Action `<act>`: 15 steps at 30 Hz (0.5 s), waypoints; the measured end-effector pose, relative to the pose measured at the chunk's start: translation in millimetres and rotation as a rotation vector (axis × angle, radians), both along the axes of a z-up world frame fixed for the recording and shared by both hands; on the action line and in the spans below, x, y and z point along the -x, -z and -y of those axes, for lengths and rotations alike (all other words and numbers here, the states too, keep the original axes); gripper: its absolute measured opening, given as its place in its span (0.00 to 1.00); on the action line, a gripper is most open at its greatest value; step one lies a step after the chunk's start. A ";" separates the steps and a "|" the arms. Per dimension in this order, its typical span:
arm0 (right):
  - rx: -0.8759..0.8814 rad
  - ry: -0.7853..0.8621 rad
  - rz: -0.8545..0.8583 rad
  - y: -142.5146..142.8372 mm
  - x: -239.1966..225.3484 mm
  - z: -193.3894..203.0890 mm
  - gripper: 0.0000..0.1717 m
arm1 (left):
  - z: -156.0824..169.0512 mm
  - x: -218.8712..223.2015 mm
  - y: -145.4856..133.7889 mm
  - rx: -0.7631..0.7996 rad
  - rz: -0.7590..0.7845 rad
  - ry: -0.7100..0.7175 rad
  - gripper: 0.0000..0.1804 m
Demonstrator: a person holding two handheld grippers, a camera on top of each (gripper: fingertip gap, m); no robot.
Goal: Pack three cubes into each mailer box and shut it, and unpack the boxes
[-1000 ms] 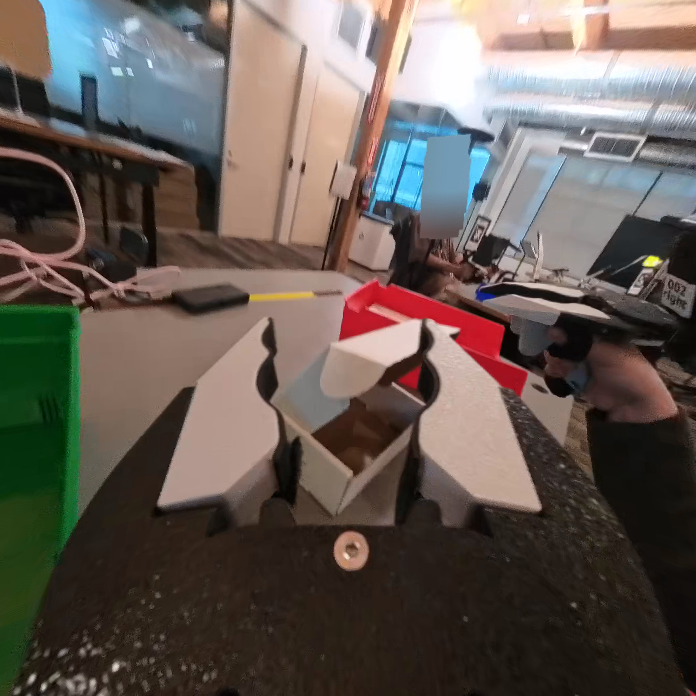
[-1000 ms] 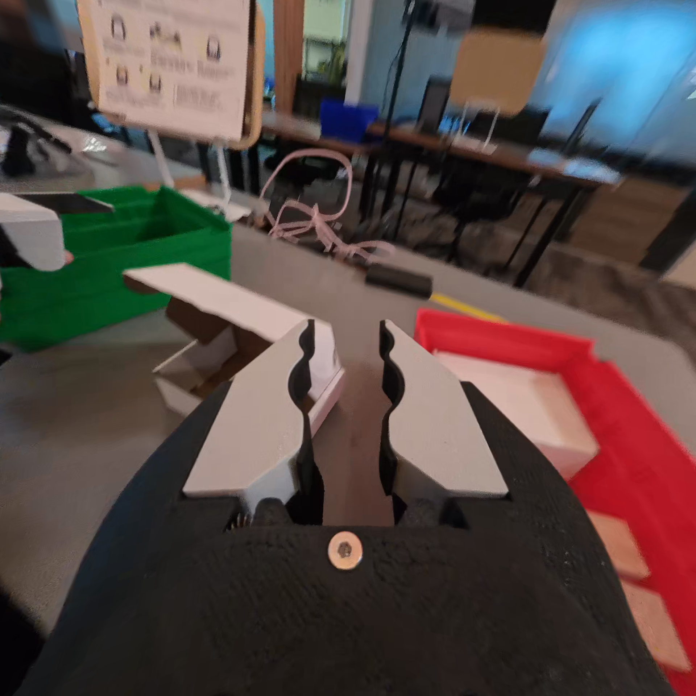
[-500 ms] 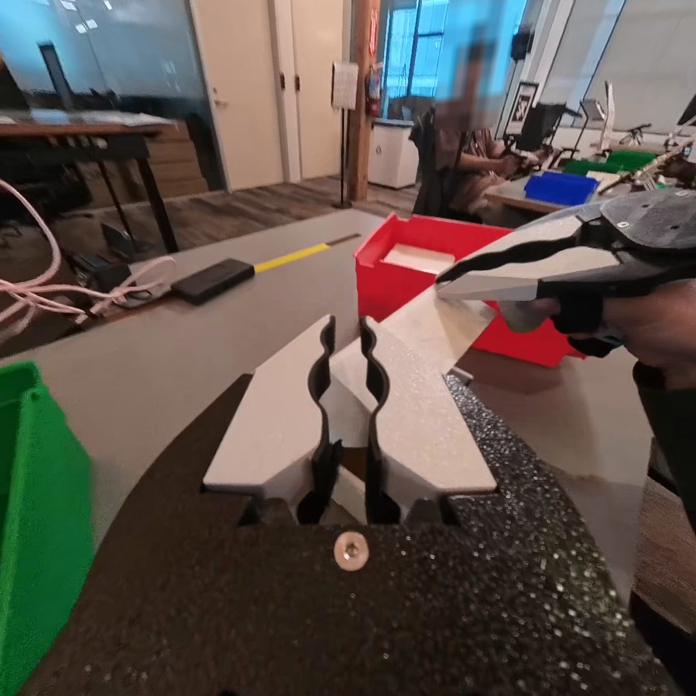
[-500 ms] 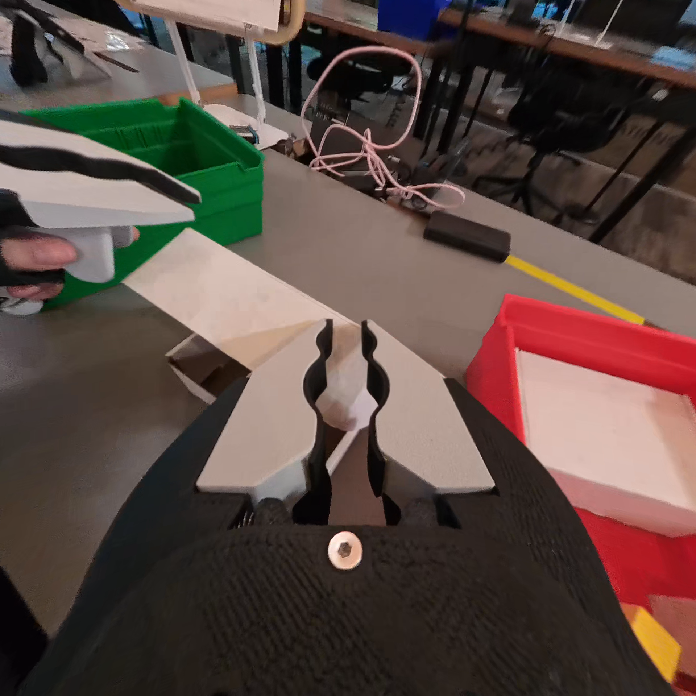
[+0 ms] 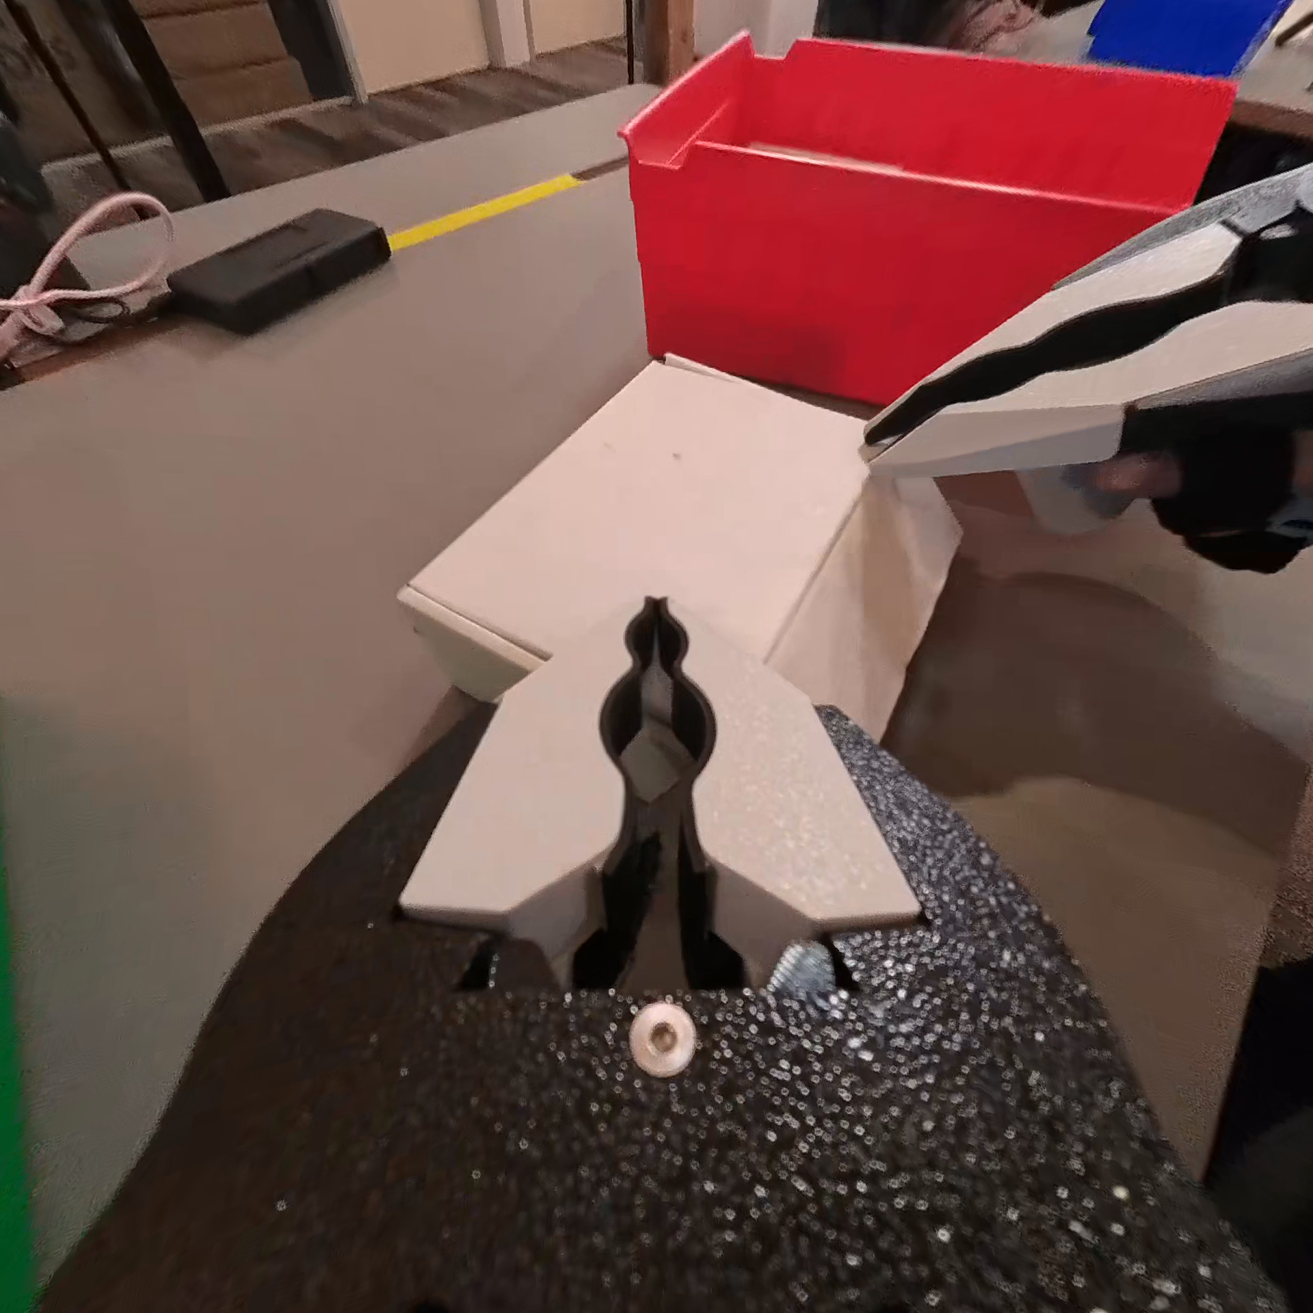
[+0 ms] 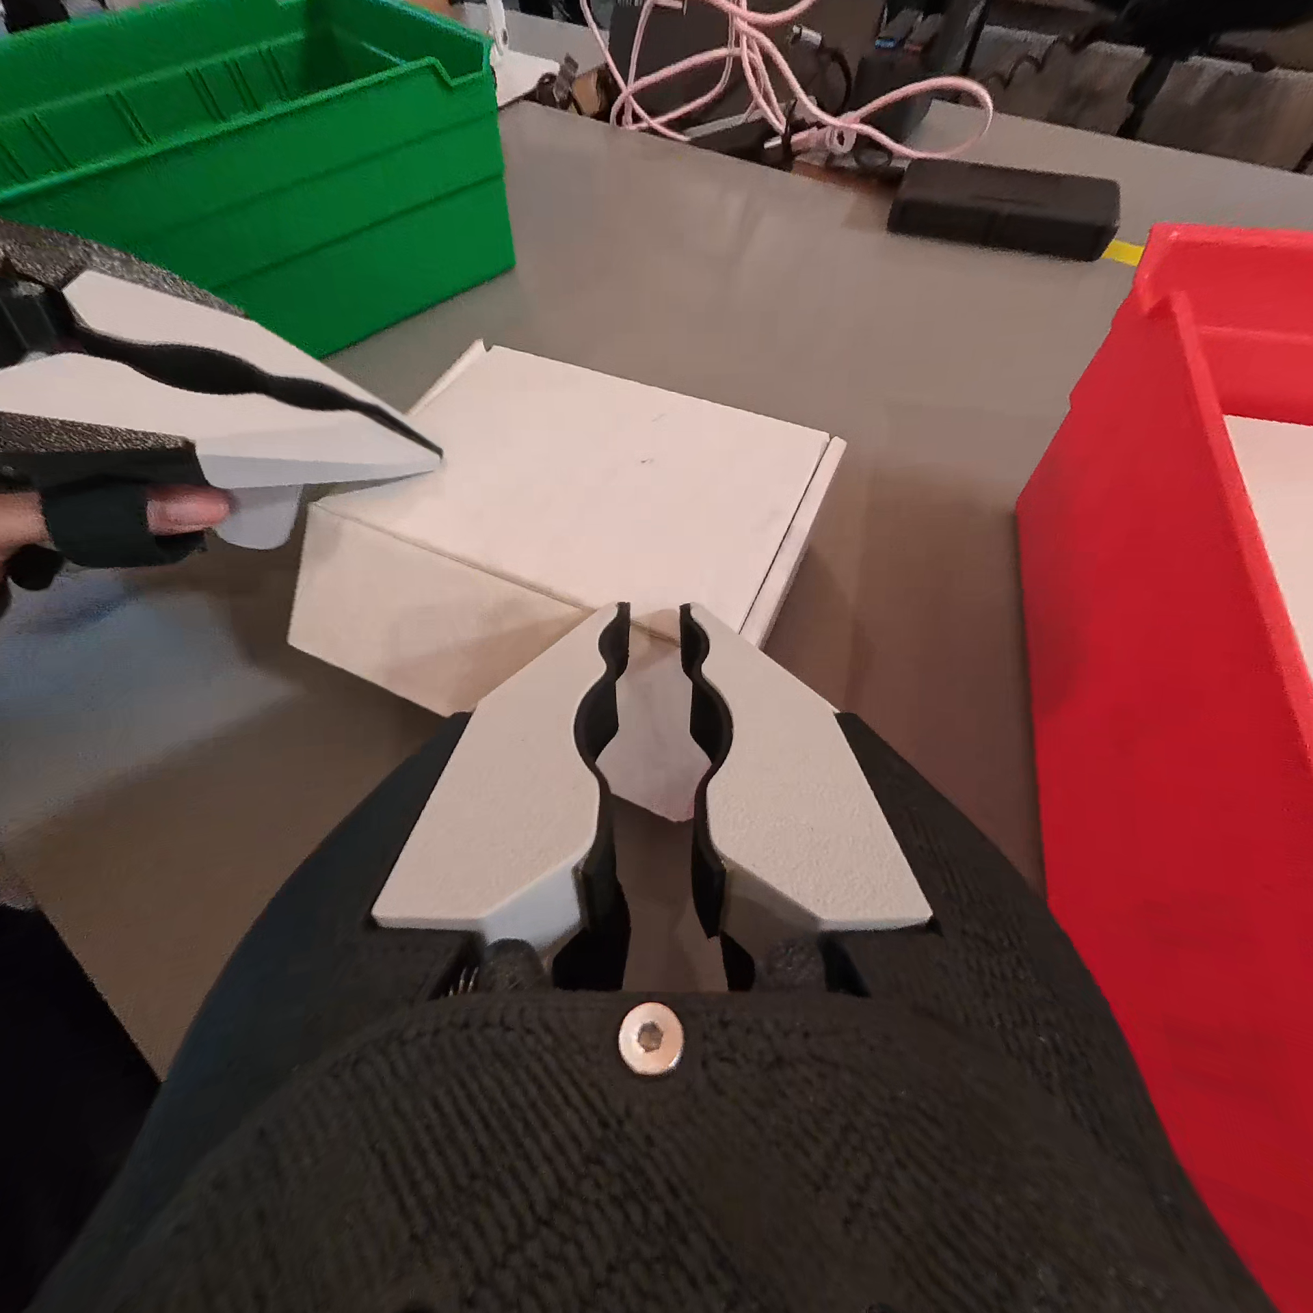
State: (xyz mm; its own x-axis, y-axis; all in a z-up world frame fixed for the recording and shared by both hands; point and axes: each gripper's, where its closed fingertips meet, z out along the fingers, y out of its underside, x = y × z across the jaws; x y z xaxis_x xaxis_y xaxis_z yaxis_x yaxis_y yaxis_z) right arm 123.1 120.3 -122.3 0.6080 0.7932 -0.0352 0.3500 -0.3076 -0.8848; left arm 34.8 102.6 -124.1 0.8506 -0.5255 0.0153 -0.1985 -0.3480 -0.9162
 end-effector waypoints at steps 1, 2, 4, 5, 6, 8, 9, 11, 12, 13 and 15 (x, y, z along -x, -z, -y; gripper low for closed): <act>-0.007 0.002 -0.001 0.3 -0.7 -0.4 0.06 | -0.3 0.1 0.4 -0.007 0.008 -0.003 0.00; -0.014 0.001 0.001 0.7 -1.2 -1.0 0.05 | -0.4 0.1 0.3 -0.010 0.015 -0.002 0.00; -0.019 -0.005 0.003 1.2 -1.5 -1.2 0.04 | -0.6 0.8 0.2 -0.006 0.012 0.003 0.00; -0.019 -0.017 0.009 1.1 -1.5 -0.1 0.06 | -0.9 3.1 -0.5 -0.006 -0.003 0.001 0.00; -0.023 -0.024 0.023 0.8 -2.9 1.3 0.08 | -2.4 7.9 -3.4 -0.021 -0.021 -0.014 0.03; -0.083 -0.014 0.038 -5.1 -9.0 0.0 0.15 | -4.5 17.9 -19.2 -0.111 -0.026 -0.027 0.09; -0.136 -0.020 0.031 -11.3 -11.7 0.7 0.18 | -2.5 20.0 -29.7 -0.166 -0.005 -0.003 0.12; -0.269 -0.036 0.018 -26.4 -18.8 4.6 0.23 | 8.2 21.1 -45.2 -0.236 0.047 0.088 0.17; -0.346 -0.037 0.017 -34.1 -23.6 6.8 0.25 | 13.4 22.6 -49.2 -0.247 0.070 0.129 0.20; -0.427 -0.028 0.022 -42.0 -28.7 8.6 0.25 | 17.0 24.6 -51.5 -0.246 0.087 0.157 0.25; -0.582 0.010 0.039 -58.1 -37.4 10.1 0.25 | 22.7 22.0 -52.1 -0.224 0.091 0.226 0.42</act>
